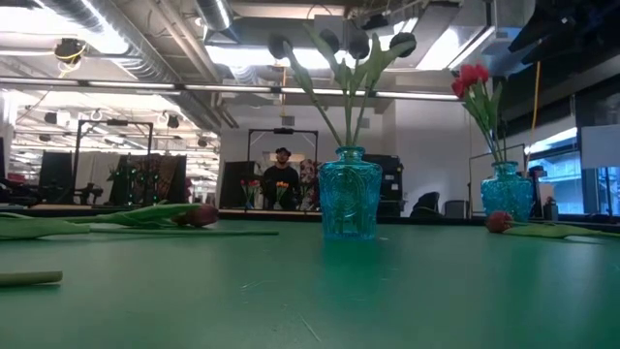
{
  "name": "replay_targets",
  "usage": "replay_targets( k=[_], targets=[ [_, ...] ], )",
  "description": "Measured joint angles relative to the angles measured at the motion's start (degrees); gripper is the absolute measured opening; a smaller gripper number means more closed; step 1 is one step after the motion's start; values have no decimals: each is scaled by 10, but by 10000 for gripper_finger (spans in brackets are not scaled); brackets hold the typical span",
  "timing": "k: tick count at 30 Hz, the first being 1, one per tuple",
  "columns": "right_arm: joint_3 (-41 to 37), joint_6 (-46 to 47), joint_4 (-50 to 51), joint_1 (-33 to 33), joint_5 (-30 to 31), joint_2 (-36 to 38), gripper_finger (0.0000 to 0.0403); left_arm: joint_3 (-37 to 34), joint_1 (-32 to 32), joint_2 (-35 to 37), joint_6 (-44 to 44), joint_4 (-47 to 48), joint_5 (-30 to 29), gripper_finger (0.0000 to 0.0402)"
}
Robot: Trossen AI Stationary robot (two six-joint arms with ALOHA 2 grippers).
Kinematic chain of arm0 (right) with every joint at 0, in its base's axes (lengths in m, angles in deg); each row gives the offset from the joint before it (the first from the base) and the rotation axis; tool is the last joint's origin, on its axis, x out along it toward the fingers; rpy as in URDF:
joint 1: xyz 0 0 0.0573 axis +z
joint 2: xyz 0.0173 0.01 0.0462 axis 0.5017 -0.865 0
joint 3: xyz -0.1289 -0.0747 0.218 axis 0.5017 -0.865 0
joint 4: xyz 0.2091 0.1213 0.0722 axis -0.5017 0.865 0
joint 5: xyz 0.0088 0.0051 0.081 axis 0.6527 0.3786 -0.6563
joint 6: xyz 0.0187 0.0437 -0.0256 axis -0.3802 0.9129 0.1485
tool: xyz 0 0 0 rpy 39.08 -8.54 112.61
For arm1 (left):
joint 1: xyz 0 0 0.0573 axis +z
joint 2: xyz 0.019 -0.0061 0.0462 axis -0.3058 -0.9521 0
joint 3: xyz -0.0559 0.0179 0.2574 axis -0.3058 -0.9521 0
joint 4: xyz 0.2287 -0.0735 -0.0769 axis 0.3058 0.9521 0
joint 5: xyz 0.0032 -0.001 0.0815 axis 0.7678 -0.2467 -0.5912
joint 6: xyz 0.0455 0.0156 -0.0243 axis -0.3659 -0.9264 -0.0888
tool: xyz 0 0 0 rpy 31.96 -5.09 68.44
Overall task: Sort flowers into vase by color
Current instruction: Put the red tulip into the top blue vase
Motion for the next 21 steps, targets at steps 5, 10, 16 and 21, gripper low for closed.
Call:
replay_targets(
  k=[5, 10, 16, 21],
  targets=[
    [0, 1, 0, 0, 8, 0, 266, 28, -3, -22, -17, 42, 1, 159],
    [0, -4, -3, 0, 15, 0, 266, 57, -6, -26, -32, 74, -54, 58],
    [7, -45, -25, 0, 6, 2, 266, 114, 15, -26, -96, 157, -151, 12],
    [40, -90, -34, 0, -63, 7, 266, 157, 76, -24, -208, 211, -207, 5]
  ],
)
